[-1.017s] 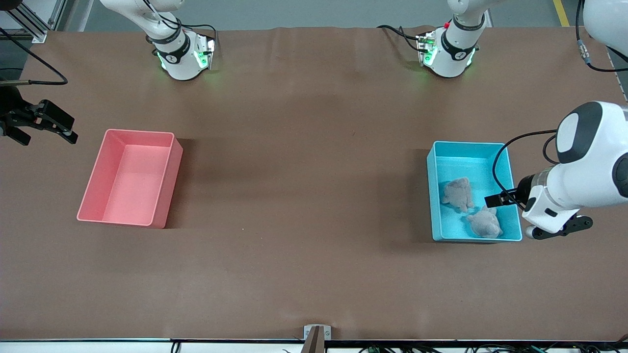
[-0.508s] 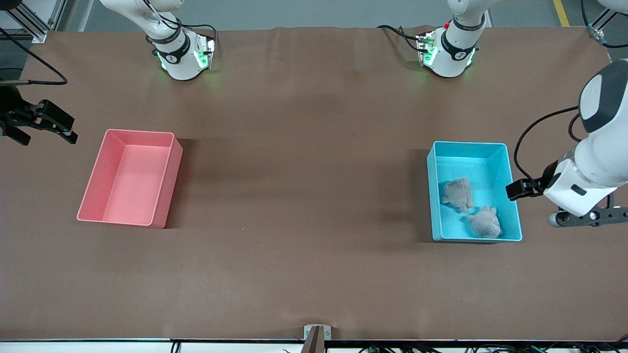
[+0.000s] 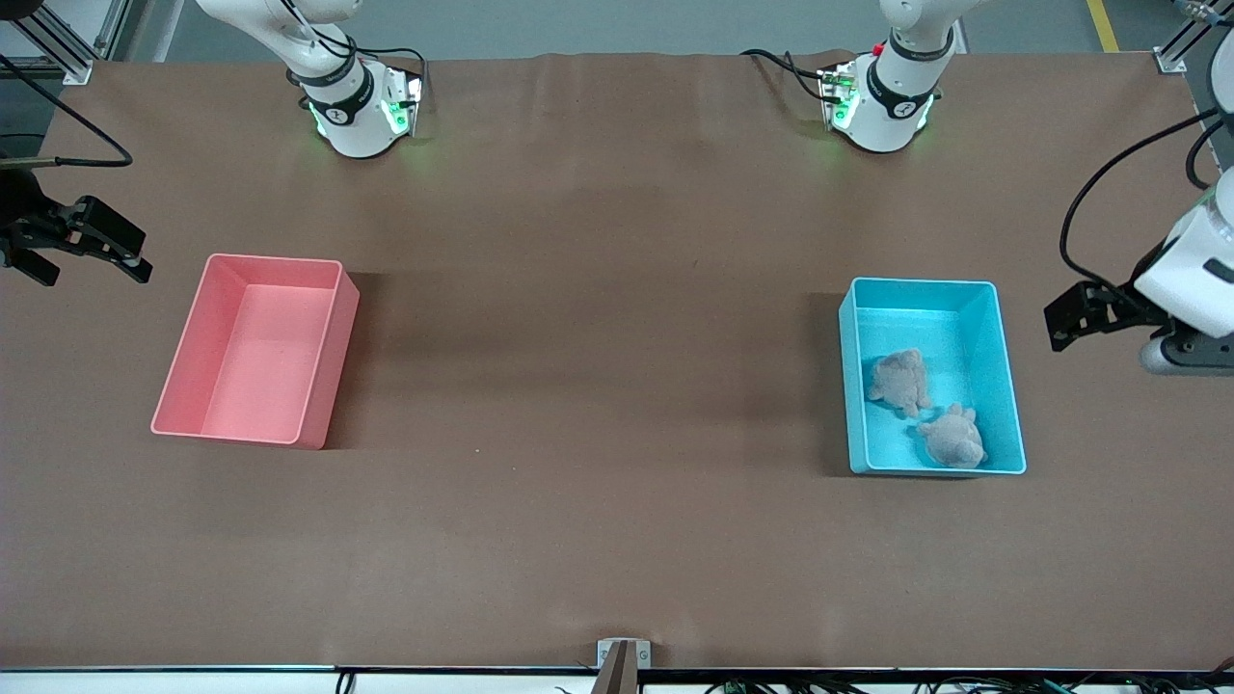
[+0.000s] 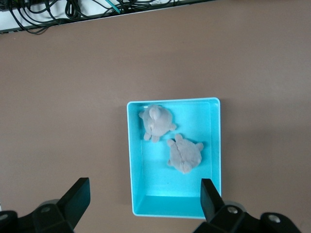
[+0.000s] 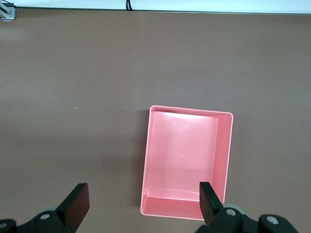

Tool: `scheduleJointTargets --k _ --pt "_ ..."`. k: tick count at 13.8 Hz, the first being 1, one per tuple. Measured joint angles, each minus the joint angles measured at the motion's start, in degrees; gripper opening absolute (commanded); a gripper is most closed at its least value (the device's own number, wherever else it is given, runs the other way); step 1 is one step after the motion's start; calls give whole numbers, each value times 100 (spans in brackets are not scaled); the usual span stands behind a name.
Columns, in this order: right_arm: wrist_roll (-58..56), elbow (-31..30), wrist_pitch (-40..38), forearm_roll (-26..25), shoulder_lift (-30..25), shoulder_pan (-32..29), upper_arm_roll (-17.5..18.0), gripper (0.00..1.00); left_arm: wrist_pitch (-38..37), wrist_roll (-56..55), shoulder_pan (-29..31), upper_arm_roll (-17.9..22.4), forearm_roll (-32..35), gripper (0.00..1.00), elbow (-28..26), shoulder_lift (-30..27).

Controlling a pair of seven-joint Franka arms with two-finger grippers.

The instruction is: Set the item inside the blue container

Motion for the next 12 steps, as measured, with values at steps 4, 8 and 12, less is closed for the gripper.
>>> scheduleJointTargets --k 4,8,12 --pt "0 2 0 -3 0 -1 -1 100 -204 562 -587 1039 -690 100 -177 -467" --pt "0 4 0 -5 2 -2 -1 100 -457 612 -1702 2481 -1394 100 -1050 -1510" --pt "0 5 0 -7 2 -3 -2 100 -600 305 -2485 3170 -1404 100 -1372 -1956"
